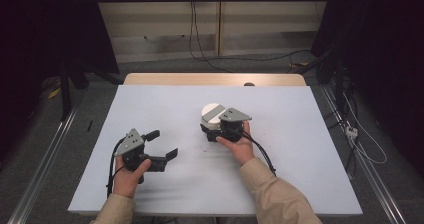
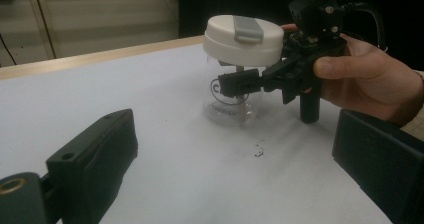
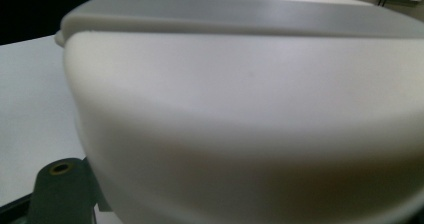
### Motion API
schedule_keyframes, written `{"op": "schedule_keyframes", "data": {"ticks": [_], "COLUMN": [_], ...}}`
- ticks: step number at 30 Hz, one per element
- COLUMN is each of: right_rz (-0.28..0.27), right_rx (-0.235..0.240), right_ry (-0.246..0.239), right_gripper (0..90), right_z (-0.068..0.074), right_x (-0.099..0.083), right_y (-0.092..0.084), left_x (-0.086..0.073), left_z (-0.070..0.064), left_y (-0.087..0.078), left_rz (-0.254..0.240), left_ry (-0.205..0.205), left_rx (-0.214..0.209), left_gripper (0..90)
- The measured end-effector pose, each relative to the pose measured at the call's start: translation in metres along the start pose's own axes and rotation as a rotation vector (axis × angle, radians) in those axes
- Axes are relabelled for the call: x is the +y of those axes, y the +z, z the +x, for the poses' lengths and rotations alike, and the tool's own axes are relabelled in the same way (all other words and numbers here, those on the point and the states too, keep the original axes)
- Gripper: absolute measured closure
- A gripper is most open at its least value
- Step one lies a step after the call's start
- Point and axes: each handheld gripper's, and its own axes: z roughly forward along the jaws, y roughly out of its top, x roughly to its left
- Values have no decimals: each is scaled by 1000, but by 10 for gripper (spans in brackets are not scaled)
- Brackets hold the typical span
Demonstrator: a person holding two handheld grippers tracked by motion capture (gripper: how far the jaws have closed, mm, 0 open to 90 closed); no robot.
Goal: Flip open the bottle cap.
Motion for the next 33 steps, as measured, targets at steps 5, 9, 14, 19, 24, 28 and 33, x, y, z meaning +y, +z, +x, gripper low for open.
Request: {"op": "schedule_keyframes", "data": {"ticks": [5,9,14,19,24,28,33], "right_rz": [1,2,1,4,2,3,3], "right_rx": [2,1,2,-1,-1,-1,-1], "right_ry": [2,4,4,4,3,5,5], "right_gripper": [186,186,186,186,186,186,186], "right_z": [0,0,-1,0,0,0,0], "right_x": [0,0,0,0,0,0,0], "right_y": [0,0,0,0,0,0,0], "left_x": [3,5,8,12,15,16,18], "left_z": [-2,-4,-4,-5,-4,-5,-4], "left_y": [7,13,20,27,35,41,46], "left_rz": [13,28,53,49,58,77,72], "left_ry": [-16,-26,-41,-42,-47,-38,-58], "left_rx": [2,8,14,20,22,6,-15], "left_gripper": [40,49,54,89,108,172,320]}}
